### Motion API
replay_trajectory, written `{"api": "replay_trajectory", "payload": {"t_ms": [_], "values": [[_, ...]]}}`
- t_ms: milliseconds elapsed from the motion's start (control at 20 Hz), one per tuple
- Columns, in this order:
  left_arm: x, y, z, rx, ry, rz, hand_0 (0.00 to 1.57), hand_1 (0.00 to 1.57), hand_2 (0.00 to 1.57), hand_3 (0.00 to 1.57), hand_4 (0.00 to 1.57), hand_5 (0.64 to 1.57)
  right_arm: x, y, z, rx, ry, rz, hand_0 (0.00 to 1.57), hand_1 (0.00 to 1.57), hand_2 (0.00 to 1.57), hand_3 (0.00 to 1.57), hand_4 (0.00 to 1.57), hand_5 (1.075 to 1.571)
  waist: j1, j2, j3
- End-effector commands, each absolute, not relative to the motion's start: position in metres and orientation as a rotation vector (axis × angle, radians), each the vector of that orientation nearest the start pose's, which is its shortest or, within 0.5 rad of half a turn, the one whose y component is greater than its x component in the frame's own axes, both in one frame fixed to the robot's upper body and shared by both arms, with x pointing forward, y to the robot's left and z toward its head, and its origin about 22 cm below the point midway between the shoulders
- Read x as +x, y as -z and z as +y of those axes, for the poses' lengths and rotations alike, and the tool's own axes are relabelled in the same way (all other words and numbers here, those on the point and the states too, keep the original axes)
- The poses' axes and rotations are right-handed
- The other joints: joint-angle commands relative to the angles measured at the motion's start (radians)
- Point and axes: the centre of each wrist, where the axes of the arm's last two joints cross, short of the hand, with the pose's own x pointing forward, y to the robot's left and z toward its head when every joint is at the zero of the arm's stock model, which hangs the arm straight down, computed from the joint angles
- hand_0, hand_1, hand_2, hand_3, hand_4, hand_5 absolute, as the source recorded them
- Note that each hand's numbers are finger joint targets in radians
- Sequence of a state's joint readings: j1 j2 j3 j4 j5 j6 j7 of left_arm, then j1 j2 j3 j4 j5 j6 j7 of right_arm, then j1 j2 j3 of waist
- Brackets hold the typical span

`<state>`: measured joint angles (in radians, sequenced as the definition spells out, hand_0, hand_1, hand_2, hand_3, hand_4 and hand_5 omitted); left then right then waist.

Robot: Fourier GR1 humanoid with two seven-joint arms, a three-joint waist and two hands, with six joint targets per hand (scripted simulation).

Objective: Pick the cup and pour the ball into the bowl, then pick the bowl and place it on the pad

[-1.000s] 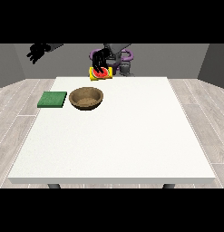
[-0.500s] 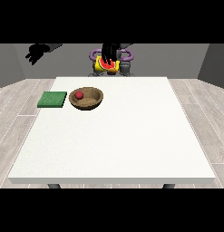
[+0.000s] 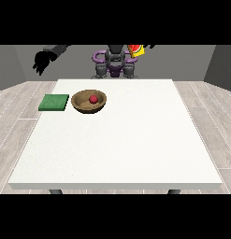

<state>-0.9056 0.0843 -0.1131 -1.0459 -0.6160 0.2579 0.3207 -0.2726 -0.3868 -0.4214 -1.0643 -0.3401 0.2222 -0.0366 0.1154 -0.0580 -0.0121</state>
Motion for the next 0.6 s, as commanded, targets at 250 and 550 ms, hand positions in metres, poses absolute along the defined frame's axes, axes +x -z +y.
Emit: {"api": "replay_trajectory", "payload": {"t_ms": [250,550], "values": [[0.412,-0.21,0.216,0.06,0.232,-1.868,0.0,0.0,0.0,0.0,1.06,1.566,0.282,0.018,-0.388,-0.102,0.386,-1.536,0.0,0.0,0.0,0.0,0.72,1.566,0.123,0.118,0.0102],[0.403,-0.239,0.292,0.009,0.251,-1.899,0.0,0.0,0.0,0.0,1.05,1.555,0.275,0.051,-0.377,-0.08,0.445,-1.554,0.0,0.0,0.0,0.0,0.74,1.567,0.145,0.199,0.0129]]}}
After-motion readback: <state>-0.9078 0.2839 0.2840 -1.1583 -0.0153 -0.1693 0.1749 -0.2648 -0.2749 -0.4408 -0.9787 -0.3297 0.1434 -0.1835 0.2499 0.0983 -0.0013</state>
